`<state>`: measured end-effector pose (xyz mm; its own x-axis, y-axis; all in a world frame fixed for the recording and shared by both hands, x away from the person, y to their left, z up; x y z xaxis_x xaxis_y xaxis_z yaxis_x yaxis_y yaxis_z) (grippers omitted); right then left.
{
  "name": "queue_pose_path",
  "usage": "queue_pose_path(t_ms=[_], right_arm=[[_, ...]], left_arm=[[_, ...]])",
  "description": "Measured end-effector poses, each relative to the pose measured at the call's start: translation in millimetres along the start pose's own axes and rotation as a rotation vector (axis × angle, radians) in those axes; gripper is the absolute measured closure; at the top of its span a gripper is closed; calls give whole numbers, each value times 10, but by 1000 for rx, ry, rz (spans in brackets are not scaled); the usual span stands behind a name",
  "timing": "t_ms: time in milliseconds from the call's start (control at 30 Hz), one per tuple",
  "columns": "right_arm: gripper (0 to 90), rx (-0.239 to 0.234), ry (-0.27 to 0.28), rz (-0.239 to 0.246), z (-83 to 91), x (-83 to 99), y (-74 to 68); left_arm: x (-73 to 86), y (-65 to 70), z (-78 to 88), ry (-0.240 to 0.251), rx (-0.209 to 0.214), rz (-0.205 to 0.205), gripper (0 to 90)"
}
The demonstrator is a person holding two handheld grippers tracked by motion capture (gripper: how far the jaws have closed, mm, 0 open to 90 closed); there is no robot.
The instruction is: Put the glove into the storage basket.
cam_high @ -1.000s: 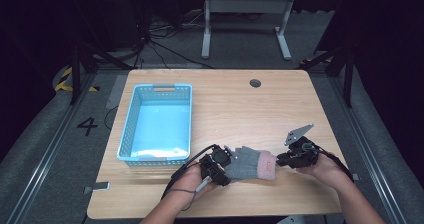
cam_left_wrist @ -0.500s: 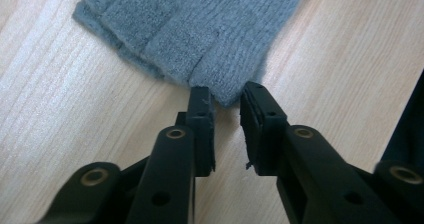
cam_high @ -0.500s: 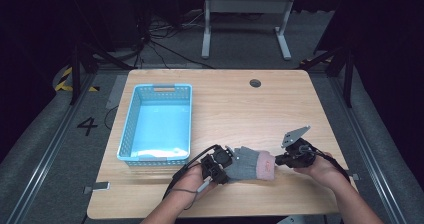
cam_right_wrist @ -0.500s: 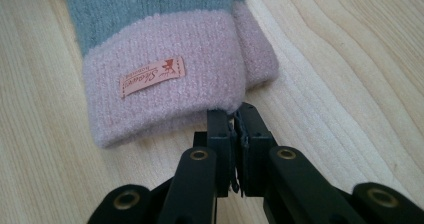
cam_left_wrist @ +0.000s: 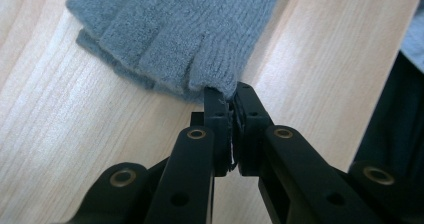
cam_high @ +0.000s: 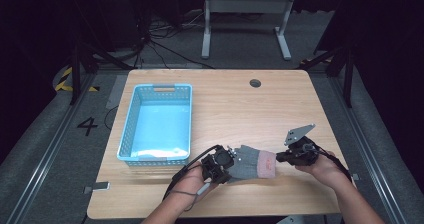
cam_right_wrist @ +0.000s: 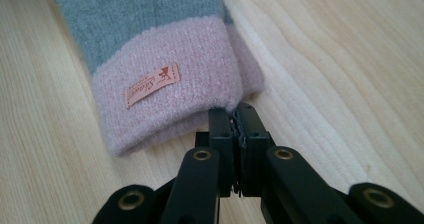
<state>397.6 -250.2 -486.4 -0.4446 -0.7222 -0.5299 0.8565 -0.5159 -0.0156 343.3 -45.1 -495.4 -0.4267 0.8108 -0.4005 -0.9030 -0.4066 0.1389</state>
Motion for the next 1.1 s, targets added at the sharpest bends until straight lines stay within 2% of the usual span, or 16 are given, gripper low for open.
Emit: queue_pose_path(t_ms=[133, 400, 667, 867, 933, 1100], right_arm=[[878, 8, 21, -9, 10, -68, 32], [879, 0, 21, -11, -63, -181, 101], [879, -12, 7, -18, -120, -172, 115], [871, -21, -19, -37, -225, -121, 131], [834, -26, -24, -50, -240, -109, 133], [750, -24, -25, -75, -216, -58, 179]], left_arm=[[20, 43, 34, -6, 2, -8, 866], [42, 88, 3, -15, -1, -6, 866], [59, 80, -46, -33, 6, -6, 865], [102, 48, -147, -69, 27, 10, 856], [108, 49, -154, -73, 35, 18, 830], [125, 33, -103, -80, 30, 28, 679]])
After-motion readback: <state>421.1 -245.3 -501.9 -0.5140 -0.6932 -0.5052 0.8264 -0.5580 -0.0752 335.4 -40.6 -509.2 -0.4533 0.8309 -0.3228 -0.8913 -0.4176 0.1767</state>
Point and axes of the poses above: each handheld gripper's, and its own axes: z roughly backward along the jaws, x roughly out of its underside, y roughly to its right, the point moved 9 cm from there along -z, roughly forward along the jaws, and after that the axes turned 2 degrees about -z, right-handed, at the moved point
